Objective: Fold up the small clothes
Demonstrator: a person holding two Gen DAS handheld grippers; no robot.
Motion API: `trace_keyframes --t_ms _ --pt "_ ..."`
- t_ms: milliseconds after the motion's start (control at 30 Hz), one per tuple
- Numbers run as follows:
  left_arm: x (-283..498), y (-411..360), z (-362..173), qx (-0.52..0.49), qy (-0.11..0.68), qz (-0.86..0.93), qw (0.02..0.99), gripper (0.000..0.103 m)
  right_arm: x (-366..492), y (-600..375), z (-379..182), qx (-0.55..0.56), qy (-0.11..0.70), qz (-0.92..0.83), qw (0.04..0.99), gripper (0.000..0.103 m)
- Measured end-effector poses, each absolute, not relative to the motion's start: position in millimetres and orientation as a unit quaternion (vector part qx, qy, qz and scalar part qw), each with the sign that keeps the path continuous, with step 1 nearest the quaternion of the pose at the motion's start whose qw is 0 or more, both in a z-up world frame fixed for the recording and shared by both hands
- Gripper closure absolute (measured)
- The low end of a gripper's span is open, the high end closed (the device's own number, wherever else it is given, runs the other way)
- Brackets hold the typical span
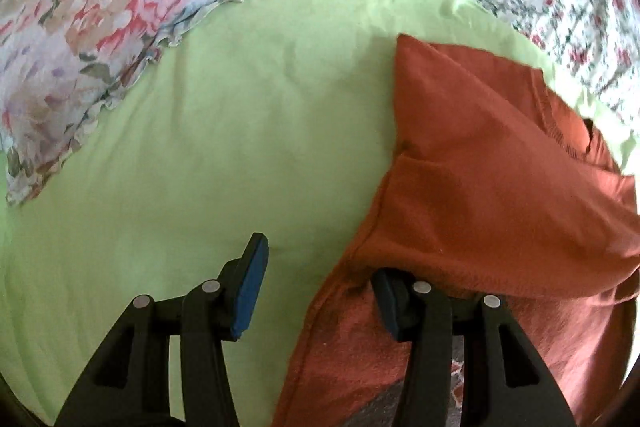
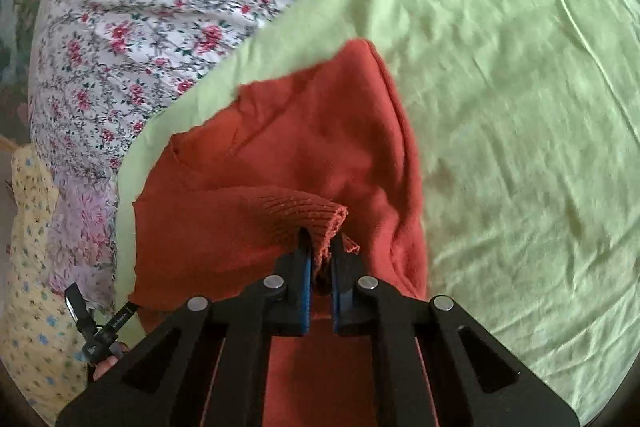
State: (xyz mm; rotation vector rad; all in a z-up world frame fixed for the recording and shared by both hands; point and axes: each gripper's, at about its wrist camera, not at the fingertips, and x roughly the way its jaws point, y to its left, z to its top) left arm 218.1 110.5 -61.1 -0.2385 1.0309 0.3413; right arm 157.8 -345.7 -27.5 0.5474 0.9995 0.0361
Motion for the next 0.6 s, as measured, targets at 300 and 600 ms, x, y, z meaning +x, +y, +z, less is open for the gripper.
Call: trace_keyframes --t_ms 300,600 --pt "212 122 -73 -0.159 0.502 0.154 0.836 0.048 167 -339 -53 0.215 0.513 -0.007 0.831 0.095" --pt "179 132 -69 -0.152 0.532 0.118 0.824 0.046 132 -358 -34 0.216 0.505 -0.024 0.836 0.081"
